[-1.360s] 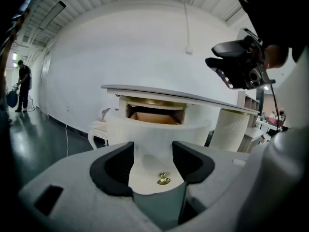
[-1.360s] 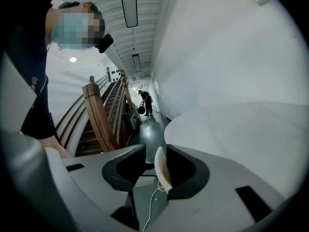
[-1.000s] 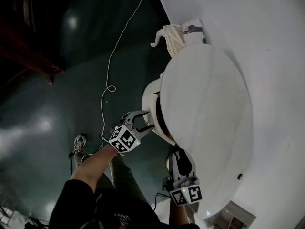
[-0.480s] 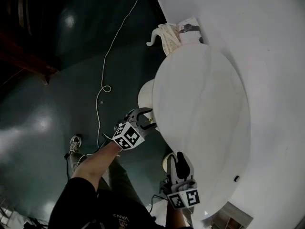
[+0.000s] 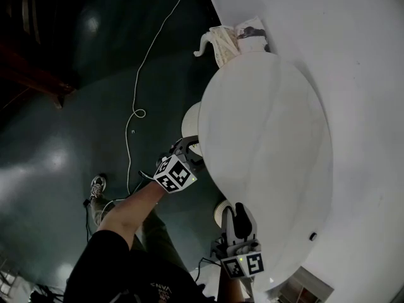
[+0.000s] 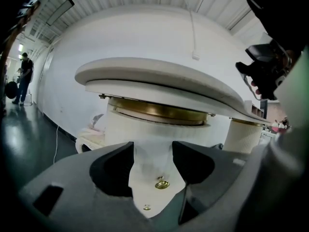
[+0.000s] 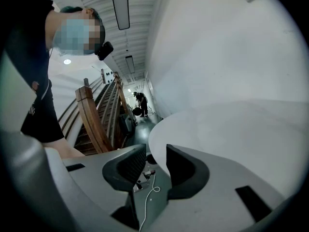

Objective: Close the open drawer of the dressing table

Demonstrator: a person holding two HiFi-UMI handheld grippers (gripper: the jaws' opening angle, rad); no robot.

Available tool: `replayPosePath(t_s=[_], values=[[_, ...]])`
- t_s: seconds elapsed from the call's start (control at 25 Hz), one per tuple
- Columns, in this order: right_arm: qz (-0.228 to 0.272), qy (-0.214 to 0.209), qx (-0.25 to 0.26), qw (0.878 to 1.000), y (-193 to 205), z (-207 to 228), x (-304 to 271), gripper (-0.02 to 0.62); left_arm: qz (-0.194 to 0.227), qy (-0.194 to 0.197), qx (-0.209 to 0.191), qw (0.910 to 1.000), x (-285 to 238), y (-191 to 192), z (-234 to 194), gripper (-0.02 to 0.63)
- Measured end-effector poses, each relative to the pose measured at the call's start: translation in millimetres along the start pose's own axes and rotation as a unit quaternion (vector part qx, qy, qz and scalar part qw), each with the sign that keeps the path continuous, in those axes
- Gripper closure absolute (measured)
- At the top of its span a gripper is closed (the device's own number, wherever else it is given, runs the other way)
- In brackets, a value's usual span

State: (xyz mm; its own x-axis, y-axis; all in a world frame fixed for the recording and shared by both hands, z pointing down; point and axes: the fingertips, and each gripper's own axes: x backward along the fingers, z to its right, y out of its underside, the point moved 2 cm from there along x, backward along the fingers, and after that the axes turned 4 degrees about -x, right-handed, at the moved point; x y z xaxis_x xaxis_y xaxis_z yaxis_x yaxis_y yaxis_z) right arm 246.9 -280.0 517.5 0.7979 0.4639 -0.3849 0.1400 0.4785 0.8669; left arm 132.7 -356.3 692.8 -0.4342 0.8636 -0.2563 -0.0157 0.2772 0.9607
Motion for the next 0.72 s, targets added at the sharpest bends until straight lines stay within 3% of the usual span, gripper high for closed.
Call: replayPosePath(t_s=[0.72], values=[[0.004,-0.013,-0.002,1.0,2.0,-2.2,3.9,0.46,0.012,-0.006,0.014,0.9998,-11.5,-3.1,-1.5,0.353]])
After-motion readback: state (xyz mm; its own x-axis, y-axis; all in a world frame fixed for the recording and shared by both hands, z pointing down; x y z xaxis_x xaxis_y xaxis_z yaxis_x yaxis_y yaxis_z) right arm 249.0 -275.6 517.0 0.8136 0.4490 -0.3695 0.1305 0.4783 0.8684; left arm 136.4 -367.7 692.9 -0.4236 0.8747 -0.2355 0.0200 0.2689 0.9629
